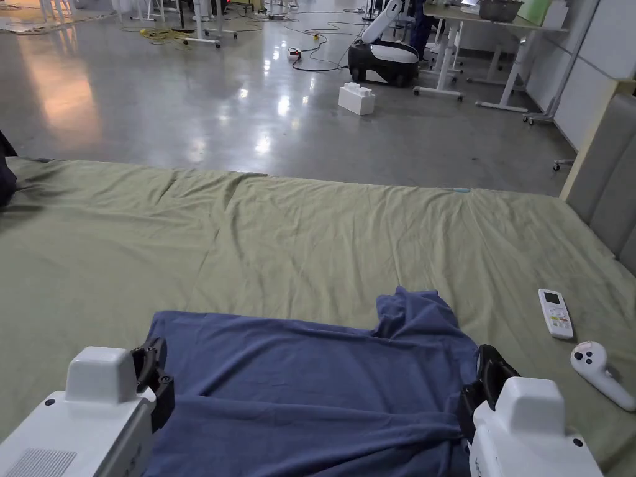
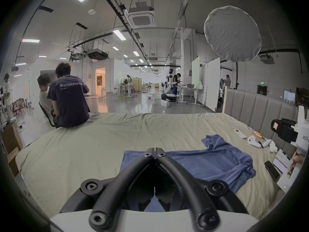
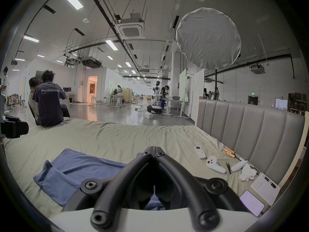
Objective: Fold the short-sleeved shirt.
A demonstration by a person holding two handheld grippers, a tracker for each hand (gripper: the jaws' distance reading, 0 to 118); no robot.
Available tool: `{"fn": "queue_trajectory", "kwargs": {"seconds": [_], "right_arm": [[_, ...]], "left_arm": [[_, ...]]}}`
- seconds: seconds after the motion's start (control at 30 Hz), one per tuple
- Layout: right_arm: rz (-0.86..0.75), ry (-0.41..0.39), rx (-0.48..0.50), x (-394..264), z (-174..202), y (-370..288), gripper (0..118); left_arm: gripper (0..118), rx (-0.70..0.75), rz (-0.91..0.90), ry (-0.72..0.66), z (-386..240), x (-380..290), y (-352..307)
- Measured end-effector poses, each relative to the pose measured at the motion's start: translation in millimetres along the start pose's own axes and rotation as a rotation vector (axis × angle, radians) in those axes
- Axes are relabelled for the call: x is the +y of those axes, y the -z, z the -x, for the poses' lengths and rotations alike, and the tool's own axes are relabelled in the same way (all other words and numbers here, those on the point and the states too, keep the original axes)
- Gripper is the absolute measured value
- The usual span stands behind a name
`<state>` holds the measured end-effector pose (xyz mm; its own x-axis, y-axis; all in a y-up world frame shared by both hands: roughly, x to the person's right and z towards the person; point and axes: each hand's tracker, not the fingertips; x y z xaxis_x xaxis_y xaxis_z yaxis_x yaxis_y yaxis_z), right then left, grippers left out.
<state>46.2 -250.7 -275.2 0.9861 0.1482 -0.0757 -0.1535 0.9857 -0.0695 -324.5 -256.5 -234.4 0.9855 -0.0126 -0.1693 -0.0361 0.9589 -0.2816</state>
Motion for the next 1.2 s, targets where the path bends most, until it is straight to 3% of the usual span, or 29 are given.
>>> {"fn": "queue_trajectory", "kwargs": {"seconds": [0.13,0.33,0.43,0.47,0.53,0.6,0.7,0.8,0.93,0.97,1.03,1.07,1.13,1.2], "right_arm": [[0.004,-0.005,0.004,-1.3,-1.6,-0.2,1],[0.062,-0.001,0.012,-10.9,-7.6,5.8,1],[0.095,0.012,0.009,-18.1,-11.1,8.0,1],[0.099,0.003,0.006,-19.9,-12.3,8.4,1],[0.126,0.017,0.002,-25.8,-15.5,9.5,1],[0.154,0.014,0.000,-31.5,-18.7,11.8,1],[0.183,0.007,-0.003,-38.7,-22.6,12.7,1],[0.209,0.003,-0.010,-45.2,-26.8,10.9,1],[0.253,0.009,-0.017,-53.8,-36.8,8.5,1],[0.269,0.017,-0.022,-56.3,-40.6,8.9,1],[0.322,0.026,-0.032,-61.8,-47.8,11.4,1],[0.361,0.042,-0.034,-65.4,-52.2,13.5,1],[0.440,0.086,-0.049,-73.6,-61.8,17.6,1],[0.516,0.055,-0.013,-80.3,-69.0,27.8,1]], "left_arm": [[0,-0.002,0.113,-0.018,26.7,-12.3,5.4],[0,0.025,0.433,-0.055,64.6,-37.8,30.9],[2,0.057,0.522,-0.157,76.4,-46.4,41.5],[9,0.057,0.565,-0.186,80.9,-50.0,48.2],[38,0.057,0.619,-0.167,81.2,-56.7,59.3],[58,0.019,0.687,-0.168,78.5,-59.3,67.2],[64,0.028,0.760,-0.212,77.1,-71.5,86.8],[64,0.064,0.831,-0.176,67.6,-84.9,99.1],[62,0.070,0.796,-0.088,55.9,-81.5,90.0],[58,0.060,0.787,-0.042,56.0,-81.7,87.7],[21,0.025,0.776,-0.008,54.8,-82.5,83.4],[11,0.029,0.784,-0.032,56.4,-82.9,81.6],[9,0.027,0.784,-0.041,61.5,-83.2,84.0],[9,0.032,0.779,-0.055,63.8,-79.2,79.4]]}}
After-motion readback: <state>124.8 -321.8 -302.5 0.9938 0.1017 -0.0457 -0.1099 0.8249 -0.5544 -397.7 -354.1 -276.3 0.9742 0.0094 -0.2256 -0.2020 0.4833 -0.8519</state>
